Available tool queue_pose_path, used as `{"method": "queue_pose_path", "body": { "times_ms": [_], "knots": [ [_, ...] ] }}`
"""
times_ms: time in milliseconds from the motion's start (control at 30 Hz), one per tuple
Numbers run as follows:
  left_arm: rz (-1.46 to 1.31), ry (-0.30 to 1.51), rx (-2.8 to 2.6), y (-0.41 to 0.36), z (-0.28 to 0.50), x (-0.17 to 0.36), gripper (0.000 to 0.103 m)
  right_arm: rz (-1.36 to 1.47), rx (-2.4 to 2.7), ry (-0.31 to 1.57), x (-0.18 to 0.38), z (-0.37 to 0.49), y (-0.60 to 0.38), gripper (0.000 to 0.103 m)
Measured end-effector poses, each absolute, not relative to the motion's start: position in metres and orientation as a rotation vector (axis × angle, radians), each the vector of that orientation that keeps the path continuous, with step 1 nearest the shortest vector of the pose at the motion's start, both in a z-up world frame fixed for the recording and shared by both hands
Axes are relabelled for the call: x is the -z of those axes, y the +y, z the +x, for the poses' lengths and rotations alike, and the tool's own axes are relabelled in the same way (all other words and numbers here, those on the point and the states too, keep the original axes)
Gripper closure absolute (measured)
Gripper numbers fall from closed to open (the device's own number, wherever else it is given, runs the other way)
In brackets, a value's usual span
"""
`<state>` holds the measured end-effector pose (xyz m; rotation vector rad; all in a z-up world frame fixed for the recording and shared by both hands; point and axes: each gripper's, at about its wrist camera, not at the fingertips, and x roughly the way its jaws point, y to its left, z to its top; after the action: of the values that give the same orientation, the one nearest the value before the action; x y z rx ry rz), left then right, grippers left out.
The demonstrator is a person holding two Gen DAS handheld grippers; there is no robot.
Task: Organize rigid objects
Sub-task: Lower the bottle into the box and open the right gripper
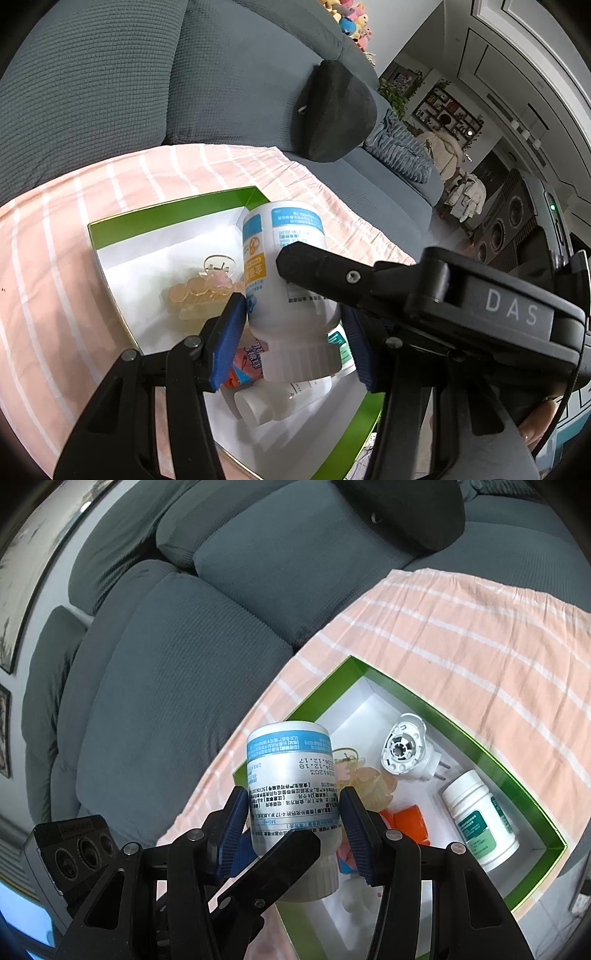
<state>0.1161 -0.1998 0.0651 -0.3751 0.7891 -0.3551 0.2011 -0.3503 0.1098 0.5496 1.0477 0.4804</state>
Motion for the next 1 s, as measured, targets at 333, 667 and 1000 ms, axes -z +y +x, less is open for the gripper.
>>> {"method": "queue_pose_path", "body": {
  "times_ms": [333,667,1000],
  "knots": [
    [-0.405,0.841,0.338,-0.195,0.115,-0.057,0.051,0.533,-0.465,1.082,-0.1,0.206,-0.345,0.049],
    [-0.41,0.896,0.333,-0.187,0.118,-0.052,0.051,0.52,-0.453,1.107,-0.092,0.209,-0.342,0.049],
    [-0.414,0.925,0.333,-0.186,0.117,-0.05,0.052,0.53,-0.449,1.119,-0.088,0.211,-0.341,0.049]
  ]
}}
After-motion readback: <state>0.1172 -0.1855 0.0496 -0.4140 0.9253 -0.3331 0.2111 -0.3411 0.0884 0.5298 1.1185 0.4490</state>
